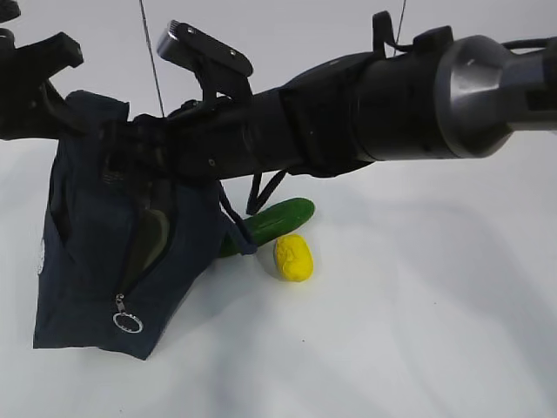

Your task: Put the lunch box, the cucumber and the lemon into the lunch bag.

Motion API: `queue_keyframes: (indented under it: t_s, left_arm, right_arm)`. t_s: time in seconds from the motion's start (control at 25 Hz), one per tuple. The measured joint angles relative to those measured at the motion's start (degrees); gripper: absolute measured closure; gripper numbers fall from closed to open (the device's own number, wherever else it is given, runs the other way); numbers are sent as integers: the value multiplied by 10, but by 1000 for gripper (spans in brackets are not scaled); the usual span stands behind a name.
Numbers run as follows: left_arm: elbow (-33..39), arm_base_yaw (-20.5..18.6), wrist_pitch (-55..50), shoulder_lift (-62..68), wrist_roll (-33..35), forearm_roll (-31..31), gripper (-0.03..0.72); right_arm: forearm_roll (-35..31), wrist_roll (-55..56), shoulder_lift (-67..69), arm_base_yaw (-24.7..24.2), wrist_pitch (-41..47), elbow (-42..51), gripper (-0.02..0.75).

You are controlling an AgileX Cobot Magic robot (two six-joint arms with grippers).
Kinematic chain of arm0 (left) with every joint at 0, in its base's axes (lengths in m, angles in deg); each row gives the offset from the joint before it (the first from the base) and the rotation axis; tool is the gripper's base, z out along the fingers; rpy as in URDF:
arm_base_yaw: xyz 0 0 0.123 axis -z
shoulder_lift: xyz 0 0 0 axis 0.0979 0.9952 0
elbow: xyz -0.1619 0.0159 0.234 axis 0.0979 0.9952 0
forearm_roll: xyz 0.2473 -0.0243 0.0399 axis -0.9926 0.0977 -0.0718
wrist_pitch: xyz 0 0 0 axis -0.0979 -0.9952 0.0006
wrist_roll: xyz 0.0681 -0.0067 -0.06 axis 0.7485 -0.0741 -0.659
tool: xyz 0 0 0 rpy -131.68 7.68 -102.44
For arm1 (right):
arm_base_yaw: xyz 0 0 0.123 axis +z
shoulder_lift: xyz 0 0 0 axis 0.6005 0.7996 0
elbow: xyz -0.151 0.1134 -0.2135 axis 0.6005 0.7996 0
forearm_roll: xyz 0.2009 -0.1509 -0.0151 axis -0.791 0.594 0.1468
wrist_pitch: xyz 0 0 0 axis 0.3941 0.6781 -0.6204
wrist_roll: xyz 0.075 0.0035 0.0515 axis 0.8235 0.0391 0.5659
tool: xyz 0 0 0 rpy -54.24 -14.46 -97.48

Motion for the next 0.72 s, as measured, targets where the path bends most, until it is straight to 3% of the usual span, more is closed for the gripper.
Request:
queue_keyframes:
  t_s: [0.36, 0.72]
  left_arm:
    - [0, 0, -12, 0, 0, -46, 693]
    - [0, 0, -12, 0, 0, -47, 693]
  right_arm:
    - [72, -14, -46, -46, 97, 0, 381]
    - [251, -15, -61, -107, 267, -2, 381]
